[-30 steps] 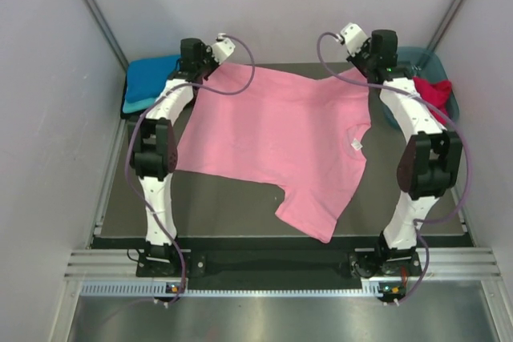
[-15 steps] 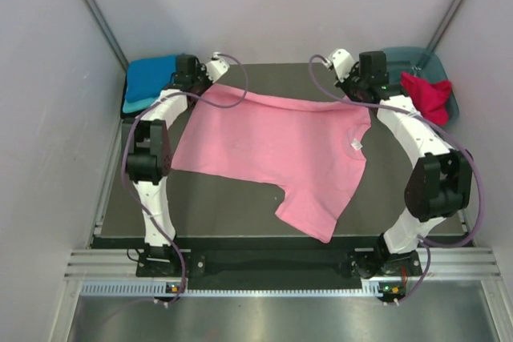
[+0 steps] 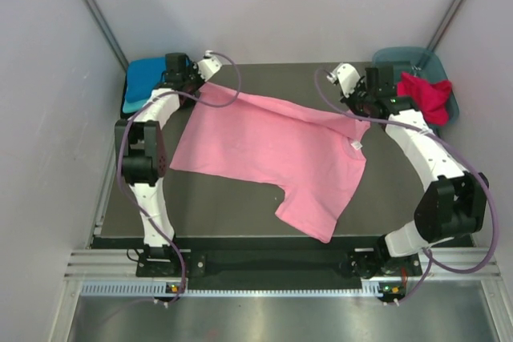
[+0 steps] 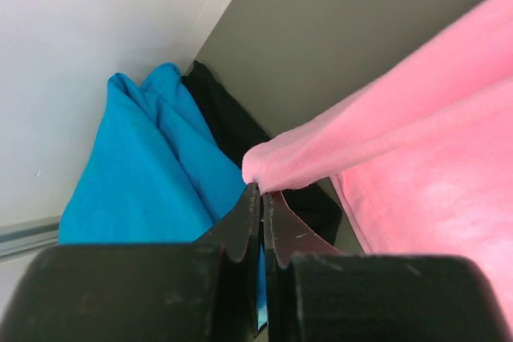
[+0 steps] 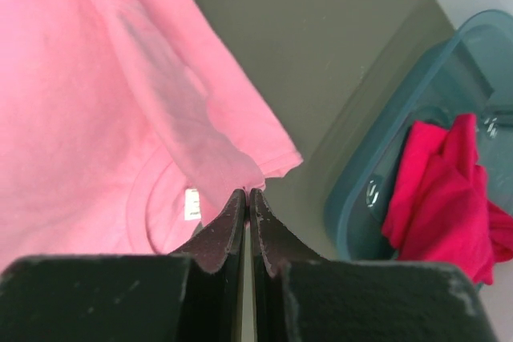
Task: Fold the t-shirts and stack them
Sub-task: Fold the tshirt
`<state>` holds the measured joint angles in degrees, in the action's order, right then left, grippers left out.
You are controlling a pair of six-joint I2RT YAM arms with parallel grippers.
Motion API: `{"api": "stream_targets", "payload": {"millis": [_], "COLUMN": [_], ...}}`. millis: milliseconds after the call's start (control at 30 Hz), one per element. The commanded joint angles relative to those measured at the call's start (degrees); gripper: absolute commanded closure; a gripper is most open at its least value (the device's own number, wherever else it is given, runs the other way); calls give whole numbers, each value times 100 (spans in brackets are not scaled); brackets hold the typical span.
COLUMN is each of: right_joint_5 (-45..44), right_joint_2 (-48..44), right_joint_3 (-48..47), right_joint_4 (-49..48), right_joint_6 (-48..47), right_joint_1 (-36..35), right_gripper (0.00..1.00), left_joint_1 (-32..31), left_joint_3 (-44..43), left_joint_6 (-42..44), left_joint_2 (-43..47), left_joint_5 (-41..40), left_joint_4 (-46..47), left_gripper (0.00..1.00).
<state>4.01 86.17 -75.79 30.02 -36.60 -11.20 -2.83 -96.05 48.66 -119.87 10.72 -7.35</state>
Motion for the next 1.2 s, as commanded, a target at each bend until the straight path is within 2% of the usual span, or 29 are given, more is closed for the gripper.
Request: {"api": "stream_targets", "payload": {"millis": [0, 267, 367, 467, 533, 567, 600, 700, 733, 833, 933, 1067, 1167], "right_joint_5": [179, 416, 837, 1189, 1469, 1601, 1716, 2155, 2200, 2271, 2253, 2393, 2639], "right_joint_2": [-329, -522, -601, -663, -654, -602, -575, -566, -566, -409, 55, 865, 1681], "right_joint_3": [178, 670, 872, 1154, 1224, 1181, 1076, 804, 742, 469, 162, -601, -1121], "right_joint_4": [188, 320, 583, 794, 1030, 1163, 1294, 1524, 1472, 1131, 909, 1076, 1462], "right_joint_6": [197, 136, -40, -268, -347, -400, -435, -480, -454, -208, -93, -75, -84], "right_joint_1": [-14, -22, -49, -119, -137, -137, -128, -119, -119, -93, -58, 100, 171], "right_gripper": [100, 100, 100, 100, 89, 84, 75, 60, 59, 58, 58, 59, 59], "left_joint_1": [19, 19, 28, 63, 72, 98, 116, 239, 239, 239, 230, 55, -85], "left_joint_3": [104, 692, 1026, 1246, 1352, 1361, 1361, 1396, 1405, 1274, 861, 386, 131], "left_joint_6": [187, 249, 179, 117, 12, -32, -119, -173, -156, -129, -234, -270, -287], "left_joint_2": [500, 720, 702, 720, 790, 799, 825, 1062, 1193, 1247, 985, 633, 387], "left_joint_5": [264, 212, -201, -290, -342, -447, -500, -414, -378, -212, -175, -272, -368], "left_joint_4": [-196, -723, -872, -1013, -1014, -1014, -1048, -927, -847, -453, -276, -442, -932], "left_gripper": [100, 100, 100, 100, 92, 89, 81, 70, 65, 60, 60, 61, 61]}}
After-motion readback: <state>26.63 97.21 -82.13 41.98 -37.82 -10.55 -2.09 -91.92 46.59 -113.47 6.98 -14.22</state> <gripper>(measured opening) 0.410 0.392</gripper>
